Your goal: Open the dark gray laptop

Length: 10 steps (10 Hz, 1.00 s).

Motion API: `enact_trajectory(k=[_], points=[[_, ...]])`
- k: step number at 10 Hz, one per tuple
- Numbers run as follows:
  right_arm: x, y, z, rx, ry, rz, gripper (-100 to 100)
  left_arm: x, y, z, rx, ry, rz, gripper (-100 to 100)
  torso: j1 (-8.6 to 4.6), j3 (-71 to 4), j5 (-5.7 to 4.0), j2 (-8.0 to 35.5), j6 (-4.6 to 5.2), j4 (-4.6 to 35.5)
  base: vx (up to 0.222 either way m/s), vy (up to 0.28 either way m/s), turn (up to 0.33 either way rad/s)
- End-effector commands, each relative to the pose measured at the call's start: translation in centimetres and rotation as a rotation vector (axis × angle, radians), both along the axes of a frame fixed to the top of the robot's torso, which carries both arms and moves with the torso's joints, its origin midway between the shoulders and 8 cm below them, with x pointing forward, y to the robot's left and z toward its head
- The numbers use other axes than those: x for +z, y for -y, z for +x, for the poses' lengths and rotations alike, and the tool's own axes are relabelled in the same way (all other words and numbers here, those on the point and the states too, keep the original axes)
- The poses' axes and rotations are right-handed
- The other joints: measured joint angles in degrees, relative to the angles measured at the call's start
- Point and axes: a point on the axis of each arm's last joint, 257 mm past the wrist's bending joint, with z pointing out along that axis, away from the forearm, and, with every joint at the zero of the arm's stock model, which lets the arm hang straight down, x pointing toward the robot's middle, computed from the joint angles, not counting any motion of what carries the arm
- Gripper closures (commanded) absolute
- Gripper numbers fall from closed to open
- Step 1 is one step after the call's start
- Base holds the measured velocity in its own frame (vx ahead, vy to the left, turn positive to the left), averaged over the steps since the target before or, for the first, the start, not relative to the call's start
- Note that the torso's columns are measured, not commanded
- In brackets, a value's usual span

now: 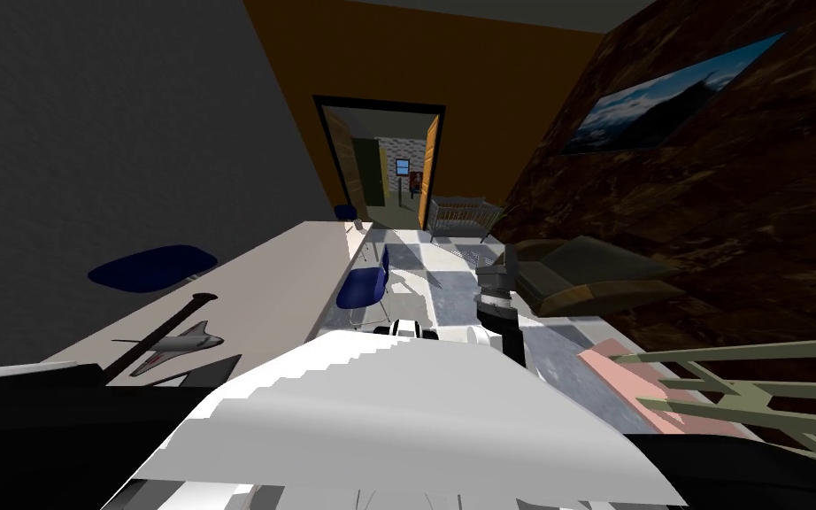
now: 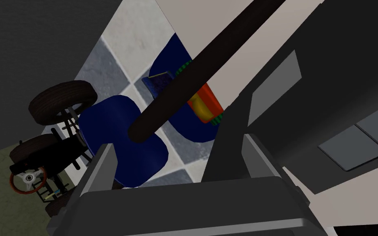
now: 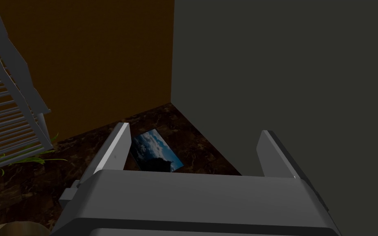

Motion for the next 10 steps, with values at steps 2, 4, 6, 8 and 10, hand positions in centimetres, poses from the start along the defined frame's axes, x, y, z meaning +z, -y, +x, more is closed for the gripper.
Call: enact_trajectory(k=[2, 4, 6, 8, 10], points=[[0.0, 0.0, 0.0, 0.000, 0.000, 0.000, 0, 0.0, 2.0, 0.0, 0.037, 0.051, -0.071, -100, -0.03, 0.01, 0.00, 0.01, 0.00, 0.00, -0.002, 0.010, -0.016], [0.0, 0.0, 0.0, 0.000, 0.000, 0.000, 0, -0.1, 3.3, 0.1, 0.058, 0.088, -0.113, -100, 0.00, 0.00, 0.00, 0.00, 0.00, 0.00, -0.001, 0.012, -0.026], [0.0, 0.0, 0.0, 0.000, 0.000, 0.000, 0, -0.5, 4.3, 0.6, 0.071, 0.119, -0.152, -100, 0.01, -0.01, 0.00, -0.01, 0.00, 0.00, 0.000, 0.007, -0.009], [0.0, 0.0, 0.0, 0.000, 0.000, 0.000, 0, -0.9, 5.4, 1.0, 0.084, 0.153, -0.190, -100, 0.00, 0.00, 0.00, -0.01, 0.00, 0.00, 0.000, 0.003, -0.007], [0.0, 0.0, 0.0, 0.000, 0.000, 0.000, 0, -2.2, 4.7, 1.0, 0.074, 0.144, -0.181, -100, 0.00, 0.00, 0.00, 0.00, 0.00, 0.00, -0.003, 0.002, 0.029]])
